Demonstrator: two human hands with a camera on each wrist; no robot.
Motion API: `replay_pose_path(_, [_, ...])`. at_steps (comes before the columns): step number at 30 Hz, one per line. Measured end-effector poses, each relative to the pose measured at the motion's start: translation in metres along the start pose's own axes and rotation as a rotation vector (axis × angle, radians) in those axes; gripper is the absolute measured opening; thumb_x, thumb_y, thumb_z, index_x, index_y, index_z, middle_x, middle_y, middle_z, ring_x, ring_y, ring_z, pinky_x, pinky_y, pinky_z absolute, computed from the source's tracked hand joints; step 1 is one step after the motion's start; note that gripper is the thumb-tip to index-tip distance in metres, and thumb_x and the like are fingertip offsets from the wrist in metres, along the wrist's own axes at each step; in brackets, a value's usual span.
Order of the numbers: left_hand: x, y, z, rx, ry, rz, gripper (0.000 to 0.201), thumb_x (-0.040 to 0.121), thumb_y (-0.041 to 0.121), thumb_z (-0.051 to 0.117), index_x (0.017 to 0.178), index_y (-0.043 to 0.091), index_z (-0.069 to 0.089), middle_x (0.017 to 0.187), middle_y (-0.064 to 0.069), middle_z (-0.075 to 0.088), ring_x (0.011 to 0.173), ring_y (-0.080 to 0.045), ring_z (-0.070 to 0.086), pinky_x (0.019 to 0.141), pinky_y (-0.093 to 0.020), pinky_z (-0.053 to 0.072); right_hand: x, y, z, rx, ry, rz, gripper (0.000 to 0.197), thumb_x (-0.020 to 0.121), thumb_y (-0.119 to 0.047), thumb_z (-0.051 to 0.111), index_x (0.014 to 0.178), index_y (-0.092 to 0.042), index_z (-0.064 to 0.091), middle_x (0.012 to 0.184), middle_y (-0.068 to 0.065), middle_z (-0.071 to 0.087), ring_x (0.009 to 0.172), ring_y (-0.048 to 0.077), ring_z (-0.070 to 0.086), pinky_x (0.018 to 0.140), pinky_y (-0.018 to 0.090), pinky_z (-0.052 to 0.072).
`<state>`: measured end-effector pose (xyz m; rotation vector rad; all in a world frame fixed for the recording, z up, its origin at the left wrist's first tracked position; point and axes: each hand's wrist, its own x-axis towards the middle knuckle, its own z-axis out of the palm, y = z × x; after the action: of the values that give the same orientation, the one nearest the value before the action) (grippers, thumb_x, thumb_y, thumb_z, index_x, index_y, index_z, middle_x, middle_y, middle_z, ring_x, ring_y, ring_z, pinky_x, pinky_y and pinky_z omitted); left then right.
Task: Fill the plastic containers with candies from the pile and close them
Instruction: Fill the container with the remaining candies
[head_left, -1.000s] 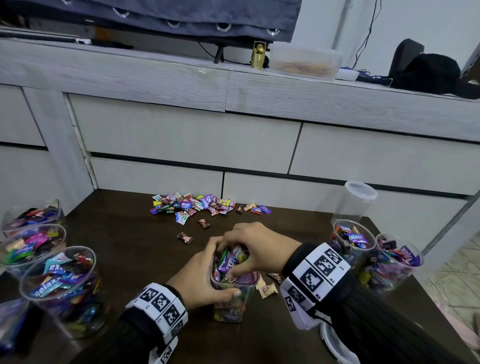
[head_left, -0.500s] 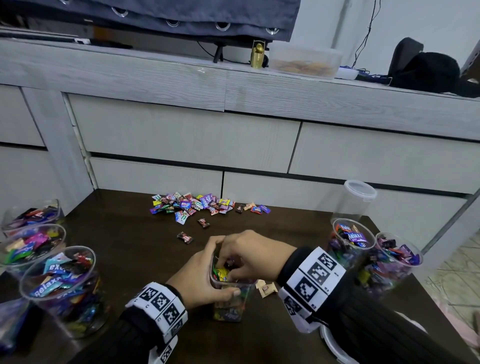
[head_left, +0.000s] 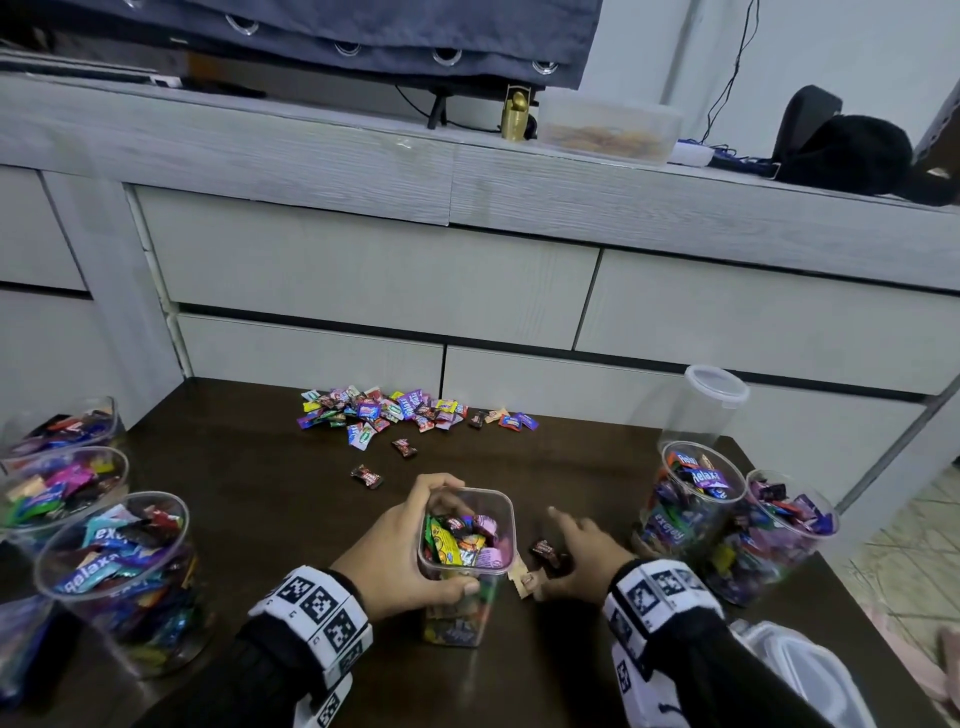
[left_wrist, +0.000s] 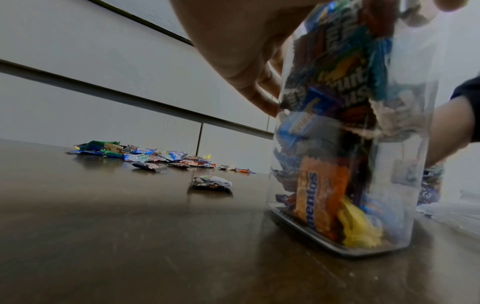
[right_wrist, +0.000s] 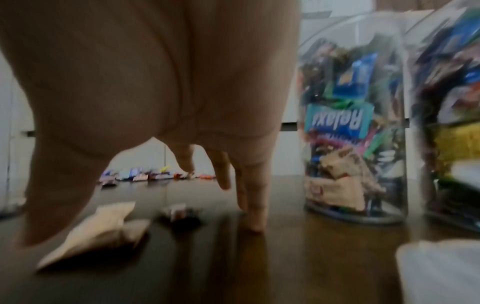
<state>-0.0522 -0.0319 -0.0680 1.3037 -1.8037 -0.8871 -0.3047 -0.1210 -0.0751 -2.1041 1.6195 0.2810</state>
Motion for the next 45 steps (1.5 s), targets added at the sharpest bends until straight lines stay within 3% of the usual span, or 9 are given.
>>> replay_pose_path(5, [0.001,0.001,0.000,0.010,-0.007,0.000,0.088,0.061,0.045,0.087,0.127,0.051,0.029,0.121,0.020,0.058,0.116,0.005,0.056,0.100,-0.020,0.046,0.016,-0.017,0.025,-0.242,0.036,-0.098,0.064,0.093,-0.047,0.044,0.147,-0.047,0.010,0.160,0.000,0.006,0.135,0.041,0.025,0.109,0.048,0.032])
replay_pose_path(11, [0.001,0.000,0.000,-0.003,-0.001,0.001,0.088,0.062,0.043,0.087,0.128,0.050,0.029,0.122,0.020,0.058,0.116,0.005,0.056,0.100,-0.019,0.046,0.010,-0.022,0.035,-0.416,0.058,-0.290,0.045,0.100,-0.028,0.036,0.144,-0.036,0.031,0.154,0.002,0.025,0.126,0.035,0.036,0.098,0.046,0.042])
replay_pose_path(15, [0.000,0.000,0.000,-0.004,-0.002,0.002,0.088,0.061,0.044,0.087,0.128,0.050,0.030,0.122,0.021,0.057,0.117,0.004,0.055,0.102,-0.023,0.046,-0.002,-0.030,0.037,-0.420,0.102,-0.368,0.033,0.099,-0.019,0.038,0.129,-0.015,0.052,0.129,0.011,0.046,0.116,0.031,0.044,0.086,0.042,0.045])
replay_pose_path(23, [-0.002,0.003,0.001,-0.015,0.000,-0.009,0.088,0.061,0.044,0.086,0.130,0.044,0.030,0.120,0.019,0.059,0.115,0.005,0.056,0.100,-0.021,0.046,-0.015,-0.032,0.016,-0.294,0.069,-0.357,0.030,0.095,-0.020,0.049,0.122,-0.009,0.056,0.124,0.013,0.053,0.115,0.028,0.053,0.093,0.035,0.042])
replay_pose_path(27, [-0.004,0.006,0.001,-0.002,-0.007,-0.015,0.087,0.062,0.044,0.085,0.128,0.046,0.030,0.120,0.021,0.059,0.115,0.005,0.056,0.102,-0.024,0.046,-0.030,-0.030,-0.027,0.024,0.294,-0.334,0.016,0.087,-0.015,0.062,0.101,-0.009,0.064,0.101,0.007,0.065,0.088,0.016,0.058,0.078,0.022,0.042])
replay_pose_path(31, [-0.006,0.008,0.001,0.001,-0.028,-0.029,0.086,0.061,0.046,0.085,0.126,0.053,0.028,0.122,0.020,0.058,0.115,0.005,0.056,0.103,-0.028,0.047,-0.060,-0.048,-0.077,0.255,0.517,-0.528,0.019,0.076,-0.011,0.076,0.089,-0.019,0.065,0.079,-0.011,0.061,0.070,-0.002,0.053,0.065,0.006,0.039])
replay_pose_path(34, [-0.007,0.010,0.003,0.002,-0.039,-0.030,0.086,0.061,0.047,0.085,0.125,0.055,0.027,0.123,0.016,0.060,0.116,0.002,0.058,0.103,-0.033,0.048,-0.076,-0.075,-0.092,0.238,0.430,-0.694,0.021,0.077,-0.010,0.075,0.092,-0.021,0.065,0.080,-0.018,0.061,0.076,-0.007,0.057,0.068,0.004,0.040])
replay_pose_path(38, [-0.008,0.013,0.007,-0.015,-0.059,-0.019,0.091,0.063,0.048,0.085,0.134,0.041,0.027,0.124,0.012,0.062,0.117,-0.002,0.058,0.103,-0.039,0.048,-0.080,-0.102,-0.087,-0.077,0.186,-0.696,0.029,0.080,-0.014,0.069,0.108,-0.019,0.066,0.098,-0.005,0.064,0.086,0.005,0.056,0.072,0.012,0.038])
replay_pose_path(45, [-0.010,0.016,0.008,-0.015,-0.072,-0.025,0.088,0.063,0.047,0.085,0.126,0.055,0.024,0.123,0.018,0.061,0.114,0.006,0.058,0.102,-0.027,0.048,-0.085,-0.099,-0.088,-0.061,0.235,-0.610,0.036,0.079,-0.017,0.073,0.113,-0.022,0.063,0.110,-0.001,0.065,0.076,0.005,0.054,0.075,0.019,0.045])
